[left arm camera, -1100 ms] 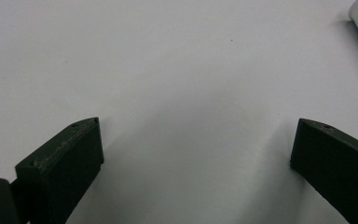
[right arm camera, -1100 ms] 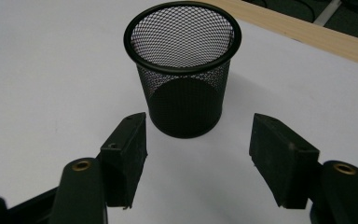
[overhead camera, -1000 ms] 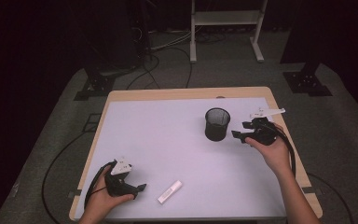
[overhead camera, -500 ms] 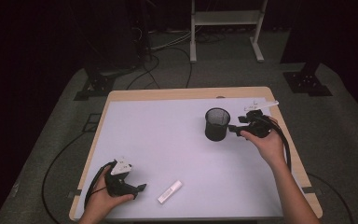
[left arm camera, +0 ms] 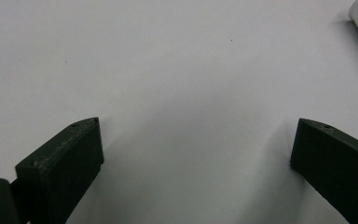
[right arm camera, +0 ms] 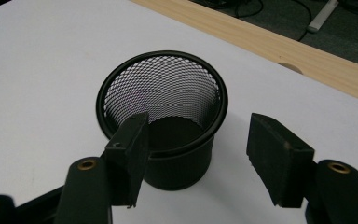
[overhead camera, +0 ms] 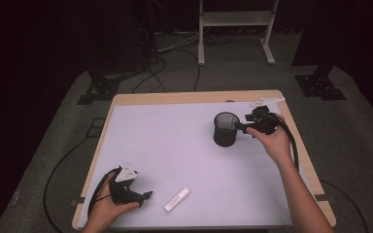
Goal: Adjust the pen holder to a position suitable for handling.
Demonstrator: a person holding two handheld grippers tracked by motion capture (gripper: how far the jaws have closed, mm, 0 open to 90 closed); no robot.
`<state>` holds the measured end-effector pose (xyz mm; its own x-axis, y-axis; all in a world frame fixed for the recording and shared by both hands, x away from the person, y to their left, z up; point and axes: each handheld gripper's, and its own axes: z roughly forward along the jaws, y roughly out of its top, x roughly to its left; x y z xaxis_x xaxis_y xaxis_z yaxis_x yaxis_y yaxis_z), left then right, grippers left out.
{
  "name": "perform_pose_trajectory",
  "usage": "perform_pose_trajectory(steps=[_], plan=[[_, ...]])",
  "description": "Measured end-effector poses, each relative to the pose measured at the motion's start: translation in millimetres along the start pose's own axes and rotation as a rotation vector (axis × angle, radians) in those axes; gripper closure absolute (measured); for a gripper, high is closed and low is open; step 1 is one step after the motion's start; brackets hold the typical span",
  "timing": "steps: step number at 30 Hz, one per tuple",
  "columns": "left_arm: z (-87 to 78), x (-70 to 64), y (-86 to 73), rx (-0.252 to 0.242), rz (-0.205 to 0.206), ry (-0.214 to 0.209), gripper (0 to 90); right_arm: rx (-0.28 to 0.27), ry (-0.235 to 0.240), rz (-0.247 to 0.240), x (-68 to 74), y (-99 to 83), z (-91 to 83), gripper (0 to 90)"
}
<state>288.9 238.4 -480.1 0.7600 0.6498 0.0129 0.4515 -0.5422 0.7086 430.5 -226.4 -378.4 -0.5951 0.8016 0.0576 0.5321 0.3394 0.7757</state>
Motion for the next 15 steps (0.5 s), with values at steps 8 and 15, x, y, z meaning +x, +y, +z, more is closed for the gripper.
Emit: perform_pose_trajectory(steps=[8,15], plan=[[0.0,0.0,-0.1,-0.001,0.0,0.0,1.6,0.009,-0.009,0.001,-5.3,8.9,11.2,39.4],[0.0,0.1,-0.1,0.0,0.001,0.0,1.6,0.021,-0.006,0.01,-8.7,13.1,22.0,40.5]])
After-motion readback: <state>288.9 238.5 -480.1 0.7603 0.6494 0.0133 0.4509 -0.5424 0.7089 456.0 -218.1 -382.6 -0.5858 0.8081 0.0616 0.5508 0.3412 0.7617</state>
